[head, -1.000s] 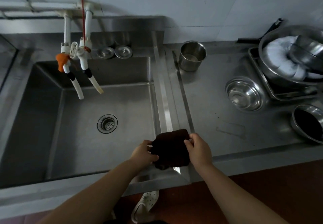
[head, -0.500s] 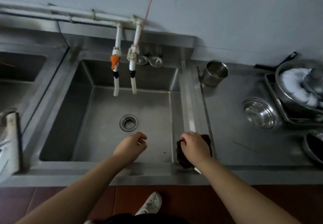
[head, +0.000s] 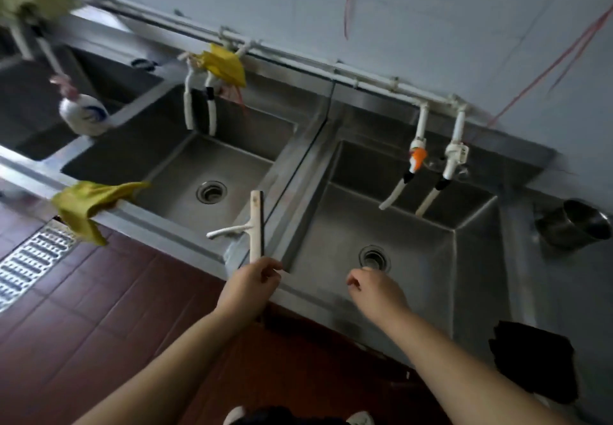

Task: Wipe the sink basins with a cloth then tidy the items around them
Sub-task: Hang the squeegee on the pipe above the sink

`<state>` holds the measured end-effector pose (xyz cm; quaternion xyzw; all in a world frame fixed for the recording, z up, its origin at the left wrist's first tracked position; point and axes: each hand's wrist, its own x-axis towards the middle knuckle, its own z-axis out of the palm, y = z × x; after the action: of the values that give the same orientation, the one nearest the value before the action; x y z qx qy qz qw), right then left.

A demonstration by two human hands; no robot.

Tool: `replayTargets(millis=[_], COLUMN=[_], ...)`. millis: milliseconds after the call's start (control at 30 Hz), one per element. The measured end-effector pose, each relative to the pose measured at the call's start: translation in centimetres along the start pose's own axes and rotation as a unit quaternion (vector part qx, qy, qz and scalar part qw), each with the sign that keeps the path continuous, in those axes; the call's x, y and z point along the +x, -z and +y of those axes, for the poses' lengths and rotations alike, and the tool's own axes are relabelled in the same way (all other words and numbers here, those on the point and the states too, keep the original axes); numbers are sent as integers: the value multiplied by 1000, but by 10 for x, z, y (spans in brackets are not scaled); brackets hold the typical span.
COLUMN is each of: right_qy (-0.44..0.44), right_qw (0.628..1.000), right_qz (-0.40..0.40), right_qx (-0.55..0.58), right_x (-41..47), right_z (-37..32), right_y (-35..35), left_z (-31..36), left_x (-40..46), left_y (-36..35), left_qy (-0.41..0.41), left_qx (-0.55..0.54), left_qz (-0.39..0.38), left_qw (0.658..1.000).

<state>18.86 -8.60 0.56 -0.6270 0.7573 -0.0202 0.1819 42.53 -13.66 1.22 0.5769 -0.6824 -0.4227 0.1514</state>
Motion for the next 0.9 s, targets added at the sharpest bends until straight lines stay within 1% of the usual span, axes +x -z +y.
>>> replayTargets(millis=[167, 300, 400, 567, 667, 900], right_qy=[38, 40, 40, 51, 66, 104], right_qw=[999, 997, 997, 996, 993, 980], right_qz=[-15, -28, -42, -46, -50, -109], right_qx=[35, 51, 54, 60, 82, 127], right_x=[19, 35, 50, 88, 118, 185], right_z=[-95, -134, -140, -126, -118, -120], right_y=[-17, -24, -25, -15, -15, -25], left_z=[-56, -76, -84, -85, -80, -82], left_x=[-9, -1, 17, 65, 100, 159], left_y=[65, 88, 91, 86, 82, 77], left_qy=[36, 51, 62, 74, 87, 101], left_qx=[15, 13, 26, 68, 120, 225], left_qz=[71, 82, 75, 34, 22, -7], left_qw=[997, 995, 995, 994, 989, 969])
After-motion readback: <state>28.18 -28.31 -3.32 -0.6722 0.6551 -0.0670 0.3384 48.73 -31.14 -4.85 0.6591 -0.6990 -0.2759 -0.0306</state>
